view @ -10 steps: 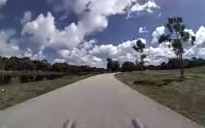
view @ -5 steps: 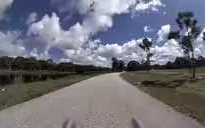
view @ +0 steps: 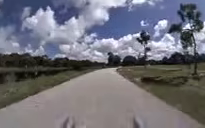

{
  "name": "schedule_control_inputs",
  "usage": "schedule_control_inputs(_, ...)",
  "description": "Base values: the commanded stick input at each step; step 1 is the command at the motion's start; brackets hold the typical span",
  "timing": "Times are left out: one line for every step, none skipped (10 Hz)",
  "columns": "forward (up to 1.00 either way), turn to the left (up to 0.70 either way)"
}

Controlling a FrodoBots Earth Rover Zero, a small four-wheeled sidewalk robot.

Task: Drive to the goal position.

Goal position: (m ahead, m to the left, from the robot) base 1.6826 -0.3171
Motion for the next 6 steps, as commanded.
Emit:
schedule_control_inputs(0.70, 0.00)
schedule_control_inputs(0.70, 0.00)
schedule_control_inputs(0.70, 0.35)
schedule_control_inputs(0.70, 0.35)
schedule_control_inputs(0.70, 0.35)
schedule_control_inputs(0.70, 0.00)
